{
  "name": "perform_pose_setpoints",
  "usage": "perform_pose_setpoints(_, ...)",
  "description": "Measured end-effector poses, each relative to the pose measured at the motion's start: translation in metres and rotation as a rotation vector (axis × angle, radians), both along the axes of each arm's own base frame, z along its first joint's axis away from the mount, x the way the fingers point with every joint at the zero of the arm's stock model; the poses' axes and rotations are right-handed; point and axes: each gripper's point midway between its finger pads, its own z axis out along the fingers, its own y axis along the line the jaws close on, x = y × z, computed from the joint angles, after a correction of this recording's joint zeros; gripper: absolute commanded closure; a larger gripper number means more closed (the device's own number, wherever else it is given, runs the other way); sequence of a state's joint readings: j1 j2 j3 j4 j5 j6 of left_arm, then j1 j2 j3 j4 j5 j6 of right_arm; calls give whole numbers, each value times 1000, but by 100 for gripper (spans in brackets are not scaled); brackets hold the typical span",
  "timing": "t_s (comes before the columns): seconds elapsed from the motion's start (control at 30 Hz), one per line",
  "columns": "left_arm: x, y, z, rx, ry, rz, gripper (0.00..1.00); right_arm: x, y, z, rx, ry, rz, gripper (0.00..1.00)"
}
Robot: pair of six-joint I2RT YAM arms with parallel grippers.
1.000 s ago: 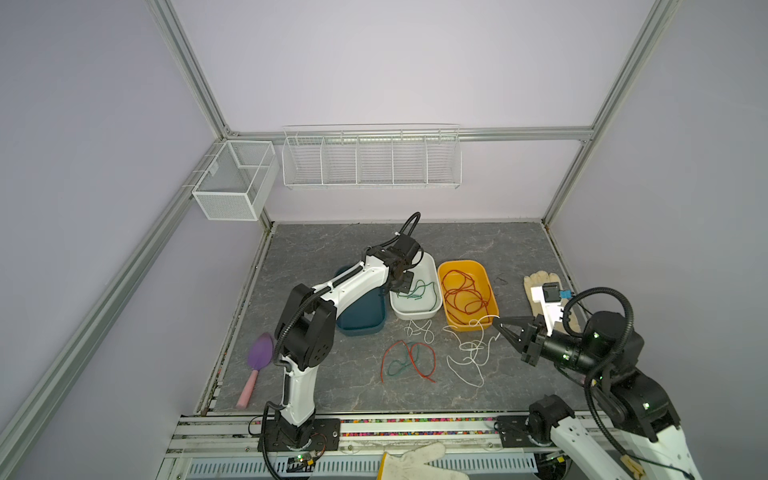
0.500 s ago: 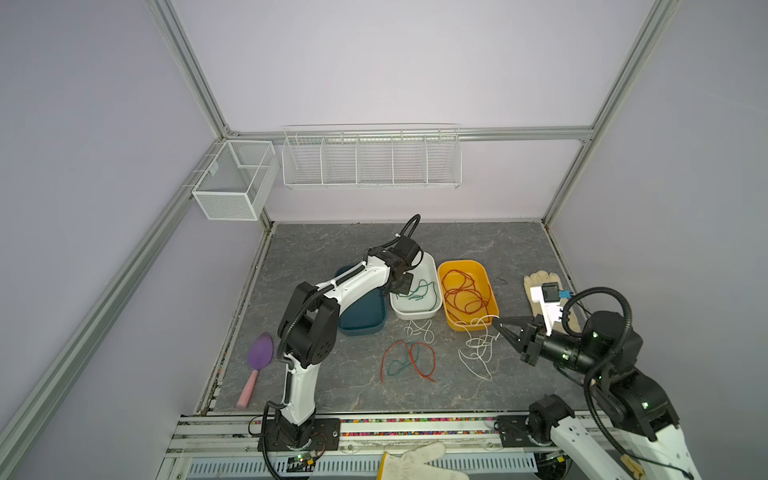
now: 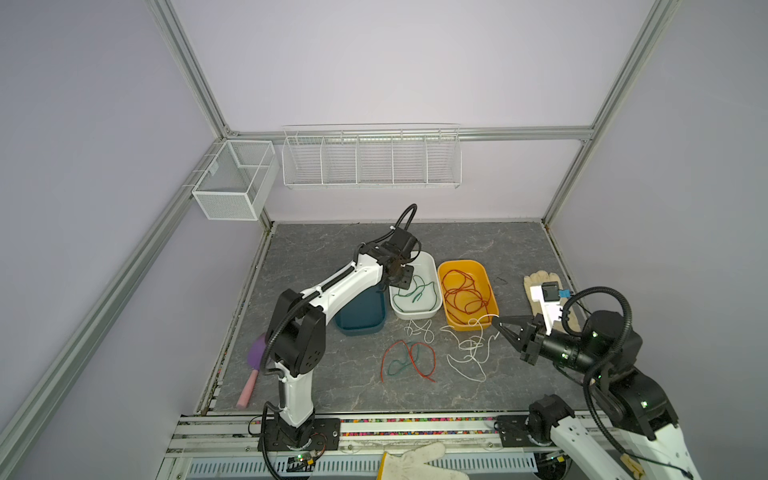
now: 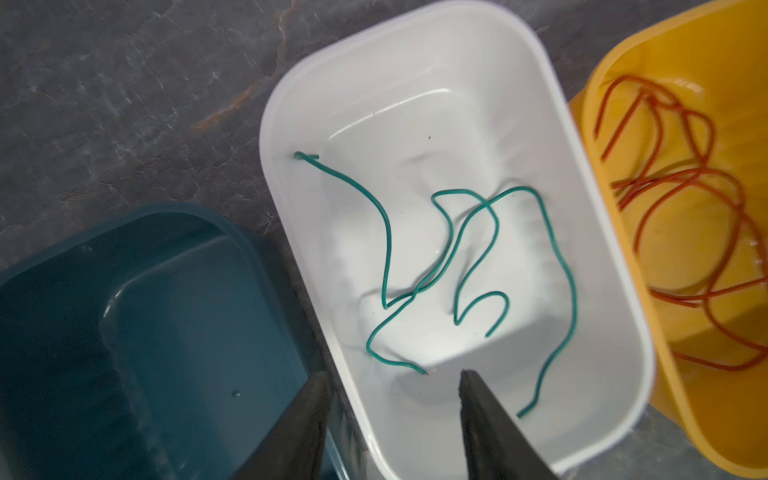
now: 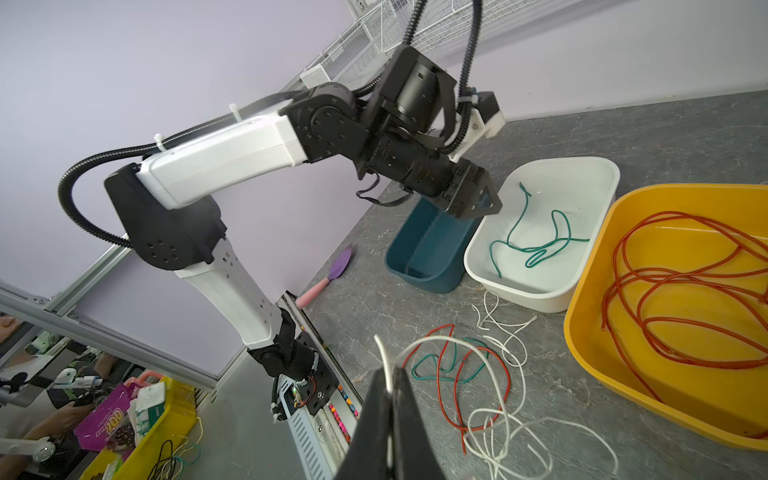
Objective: Untangle the cables
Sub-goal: 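Release the green wire into the white tub and lift the left gripper, then move the left gripper down to the wire pile in front of the tubs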
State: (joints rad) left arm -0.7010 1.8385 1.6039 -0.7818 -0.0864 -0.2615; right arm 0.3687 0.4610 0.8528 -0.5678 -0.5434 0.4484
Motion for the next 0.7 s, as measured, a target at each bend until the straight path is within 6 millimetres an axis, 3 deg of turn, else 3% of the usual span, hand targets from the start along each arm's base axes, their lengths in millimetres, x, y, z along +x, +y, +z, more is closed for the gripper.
perform_pose_setpoints(0.17, -33, -2, 54, -211, -71, -71, 42, 1, 0, 3, 12, 0, -2, 94)
perform_pose_setpoints(0.27, -59, -5, 61, -332, -62, -114, 39, 1, 1, 4, 19, -3, -3, 94)
perform_pose_setpoints(0.5, -133, -29, 19, -500, 102, -173, 38, 2, 1, 10, 37, -12, -2, 94)
perform_pose_setpoints(0.7, -169, -42, -14, -640, 236, -103, 37, 4, 4, 12, 54, -3, 8, 94)
